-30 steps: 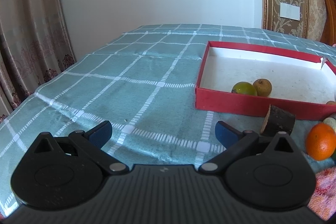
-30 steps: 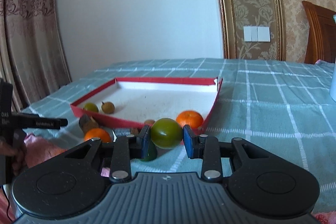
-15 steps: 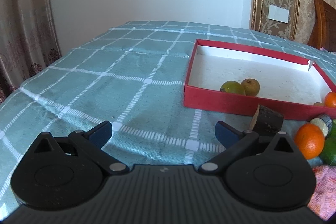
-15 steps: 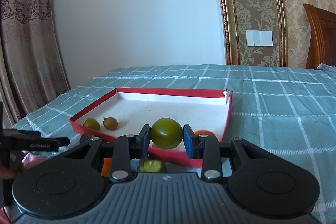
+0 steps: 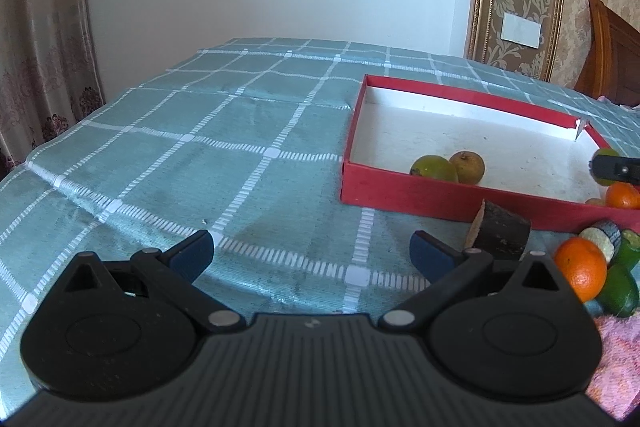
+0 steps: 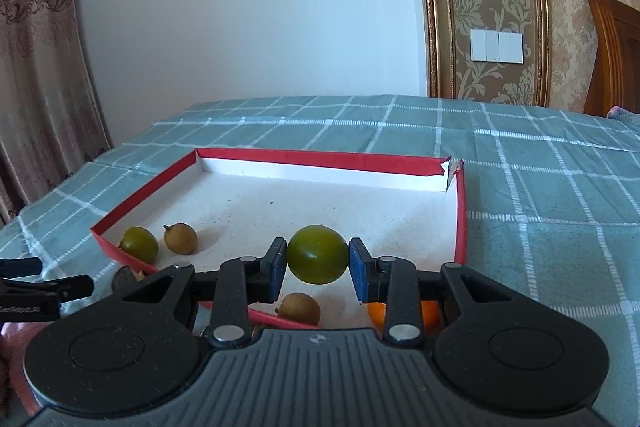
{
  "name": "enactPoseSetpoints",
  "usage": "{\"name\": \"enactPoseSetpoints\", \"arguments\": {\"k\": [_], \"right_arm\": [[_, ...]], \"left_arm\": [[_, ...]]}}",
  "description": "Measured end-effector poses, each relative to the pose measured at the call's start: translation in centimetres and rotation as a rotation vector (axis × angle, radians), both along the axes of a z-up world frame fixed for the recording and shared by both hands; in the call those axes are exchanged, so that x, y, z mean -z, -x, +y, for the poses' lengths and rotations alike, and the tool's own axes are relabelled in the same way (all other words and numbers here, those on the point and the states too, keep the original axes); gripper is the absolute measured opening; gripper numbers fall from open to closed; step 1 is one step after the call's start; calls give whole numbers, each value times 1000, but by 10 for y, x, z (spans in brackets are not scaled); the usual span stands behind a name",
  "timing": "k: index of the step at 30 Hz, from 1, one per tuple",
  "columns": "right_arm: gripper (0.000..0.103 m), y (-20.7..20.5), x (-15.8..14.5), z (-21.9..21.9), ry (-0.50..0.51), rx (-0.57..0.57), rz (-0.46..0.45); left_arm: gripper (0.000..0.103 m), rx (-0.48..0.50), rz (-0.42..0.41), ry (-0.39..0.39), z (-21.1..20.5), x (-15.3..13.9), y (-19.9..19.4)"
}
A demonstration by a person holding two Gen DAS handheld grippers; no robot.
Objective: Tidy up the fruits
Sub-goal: 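Carry the green tomato into the red tray and open the right tool, then move the left tool to the dark cylindrical block and close on it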
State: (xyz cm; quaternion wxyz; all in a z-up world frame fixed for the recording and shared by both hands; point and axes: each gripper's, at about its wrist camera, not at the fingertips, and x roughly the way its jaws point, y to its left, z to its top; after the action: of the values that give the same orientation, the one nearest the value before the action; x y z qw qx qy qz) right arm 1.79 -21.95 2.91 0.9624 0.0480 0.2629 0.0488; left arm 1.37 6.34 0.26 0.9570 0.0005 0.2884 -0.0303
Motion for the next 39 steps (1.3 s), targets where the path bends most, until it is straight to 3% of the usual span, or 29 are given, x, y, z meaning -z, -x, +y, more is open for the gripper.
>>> {"name": "enactPoseSetpoints", "arguments": {"k": [21, 26, 32, 36, 39], "right_arm": [[33, -28, 12, 2, 24, 23, 85], [40, -24, 9, -2, 0, 29, 79], [48, 5, 0, -16, -40, 63, 0], [67, 45, 0, -39, -75, 125, -69], [67, 74, 4, -59, -97, 174, -97]], "left_arm": [[103, 3, 3, 8, 0, 1, -1], [103, 0, 8, 6, -1, 2, -2], [103, -4, 14, 17, 1, 2, -2], [103, -1, 21, 13, 1, 2, -4], [103, -3, 13, 17, 1, 2, -2]]}}
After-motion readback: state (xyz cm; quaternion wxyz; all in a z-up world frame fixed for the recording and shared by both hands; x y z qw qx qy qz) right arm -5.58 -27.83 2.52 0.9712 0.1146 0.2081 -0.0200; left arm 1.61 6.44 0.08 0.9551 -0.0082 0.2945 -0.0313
